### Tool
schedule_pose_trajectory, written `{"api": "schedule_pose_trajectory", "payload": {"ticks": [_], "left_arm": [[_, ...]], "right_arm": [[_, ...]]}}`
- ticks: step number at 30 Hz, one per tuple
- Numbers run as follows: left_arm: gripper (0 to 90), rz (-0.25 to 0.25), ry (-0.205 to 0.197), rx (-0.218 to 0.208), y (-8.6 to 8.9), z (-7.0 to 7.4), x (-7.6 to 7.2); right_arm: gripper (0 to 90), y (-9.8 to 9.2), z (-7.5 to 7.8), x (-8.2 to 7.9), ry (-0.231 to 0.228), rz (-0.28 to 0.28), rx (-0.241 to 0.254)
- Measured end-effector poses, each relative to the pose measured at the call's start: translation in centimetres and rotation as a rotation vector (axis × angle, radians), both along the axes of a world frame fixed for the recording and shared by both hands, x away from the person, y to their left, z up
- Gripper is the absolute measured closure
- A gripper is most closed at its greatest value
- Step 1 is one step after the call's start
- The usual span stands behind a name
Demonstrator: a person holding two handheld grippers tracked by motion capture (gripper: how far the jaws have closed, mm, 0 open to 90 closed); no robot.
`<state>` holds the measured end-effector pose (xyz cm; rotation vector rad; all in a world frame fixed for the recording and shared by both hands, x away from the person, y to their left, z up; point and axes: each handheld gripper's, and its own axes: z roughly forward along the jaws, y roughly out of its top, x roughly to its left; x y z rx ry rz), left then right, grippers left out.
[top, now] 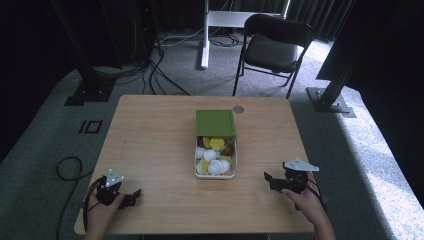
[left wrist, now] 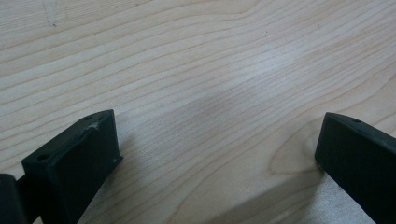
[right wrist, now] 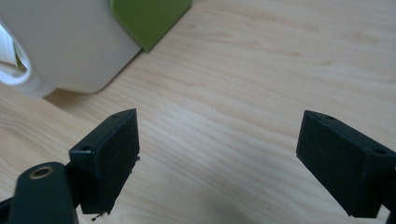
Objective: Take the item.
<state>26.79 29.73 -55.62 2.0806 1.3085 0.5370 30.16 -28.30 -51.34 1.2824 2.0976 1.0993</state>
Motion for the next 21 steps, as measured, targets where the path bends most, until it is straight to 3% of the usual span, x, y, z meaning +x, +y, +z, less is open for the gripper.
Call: {"api": "schedule_pose_trajectory", "payload": {"ticks": [13,21], "left_arm": [[0.7,0.001,0.000,-0.002,0.0,0.0,0.0],[0.7,0.001,0.000,-0.002,0.0,0.0,0.0]], "right_arm": [[13.2,1.3,3.2,0.5,-0.055,0.027,0.025],[13.2,3.0,5.3,0.8,-0.092,0.072,0.040]]}}
